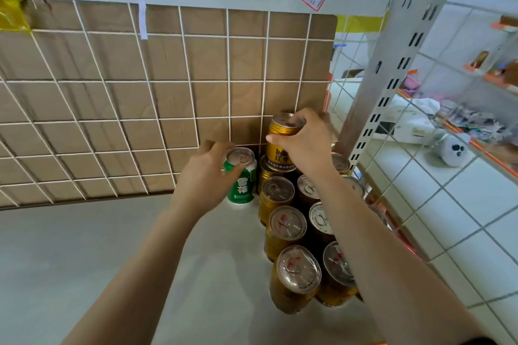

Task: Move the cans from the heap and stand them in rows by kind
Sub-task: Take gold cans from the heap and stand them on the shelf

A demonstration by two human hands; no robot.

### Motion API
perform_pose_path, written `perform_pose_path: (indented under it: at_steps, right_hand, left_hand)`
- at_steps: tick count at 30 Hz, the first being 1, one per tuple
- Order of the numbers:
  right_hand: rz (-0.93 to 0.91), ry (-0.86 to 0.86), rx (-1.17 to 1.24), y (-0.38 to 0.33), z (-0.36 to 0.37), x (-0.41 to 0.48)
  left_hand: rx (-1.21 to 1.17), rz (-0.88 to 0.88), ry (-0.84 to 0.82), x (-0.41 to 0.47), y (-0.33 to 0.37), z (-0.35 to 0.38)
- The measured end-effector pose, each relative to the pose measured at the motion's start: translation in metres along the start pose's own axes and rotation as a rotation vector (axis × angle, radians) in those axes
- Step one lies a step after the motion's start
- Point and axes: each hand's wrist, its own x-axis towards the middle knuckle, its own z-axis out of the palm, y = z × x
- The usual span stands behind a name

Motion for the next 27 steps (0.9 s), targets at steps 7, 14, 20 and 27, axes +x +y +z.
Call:
perform_pose_path:
  at_steps: [7, 14, 20, 27]
  right_hand:
    - [0.014, -0.043, -0.047, 0.010, 0.014, 0.007]
    - [0.015, 0.006, -0.098, 0.015, 0.028, 0.007]
    - [-0.024, 0.031, -0.226, 0.013, 0.033, 0.001]
    - [-0.027, -0.078, -0.244, 0.011, 0.028, -0.007]
  left_hand:
    - [0.257, 0.015, -0.053, 0.002, -0.007, 0.007]
    - [0.283, 0.013, -0.116, -0.004, -0.012, 0.017]
    - [0.273, -0.020, -0.094, -0.010, -0.022, 0.014]
    - [0.340, -0.026, -0.144, -0.013, -0.033, 0.012]
